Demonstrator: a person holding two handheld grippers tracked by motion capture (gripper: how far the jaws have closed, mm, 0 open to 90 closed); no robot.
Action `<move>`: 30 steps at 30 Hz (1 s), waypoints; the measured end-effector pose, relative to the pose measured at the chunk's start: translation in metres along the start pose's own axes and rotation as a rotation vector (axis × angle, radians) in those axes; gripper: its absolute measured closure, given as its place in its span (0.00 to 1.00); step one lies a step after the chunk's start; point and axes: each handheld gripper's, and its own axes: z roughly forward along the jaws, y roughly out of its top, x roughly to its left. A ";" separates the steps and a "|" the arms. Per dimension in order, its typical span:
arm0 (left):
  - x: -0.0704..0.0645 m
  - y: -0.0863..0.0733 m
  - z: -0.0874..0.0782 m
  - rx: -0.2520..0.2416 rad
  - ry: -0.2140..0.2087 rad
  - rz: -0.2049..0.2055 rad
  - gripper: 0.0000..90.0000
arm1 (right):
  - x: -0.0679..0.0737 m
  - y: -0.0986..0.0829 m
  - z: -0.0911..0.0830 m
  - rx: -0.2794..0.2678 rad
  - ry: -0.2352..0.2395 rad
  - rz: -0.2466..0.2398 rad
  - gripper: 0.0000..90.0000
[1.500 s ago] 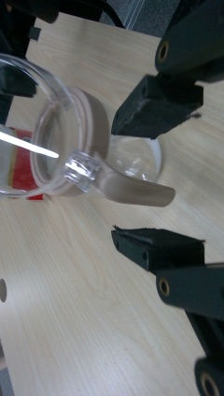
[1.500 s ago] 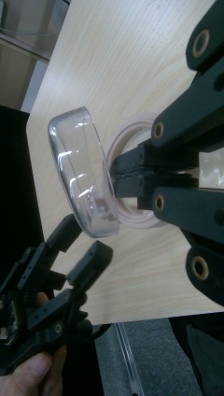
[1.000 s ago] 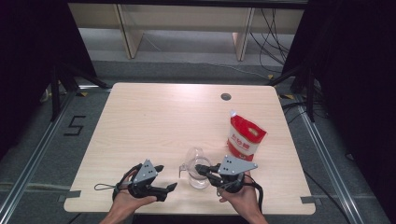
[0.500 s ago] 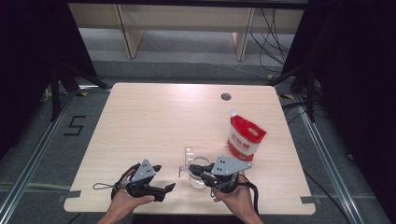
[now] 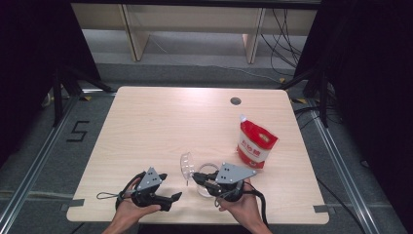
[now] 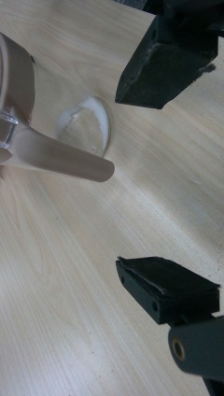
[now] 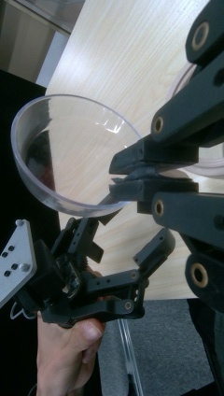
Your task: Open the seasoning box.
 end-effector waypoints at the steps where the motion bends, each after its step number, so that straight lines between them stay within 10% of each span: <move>1: 0.000 0.000 0.000 0.002 0.004 -0.001 0.18 | -0.002 0.000 -0.003 0.010 0.006 -0.001 0.94; 30: -0.002 -0.001 0.001 0.001 -0.003 0.016 0.18 | -0.050 -0.063 -0.122 0.017 -0.340 0.162 0.49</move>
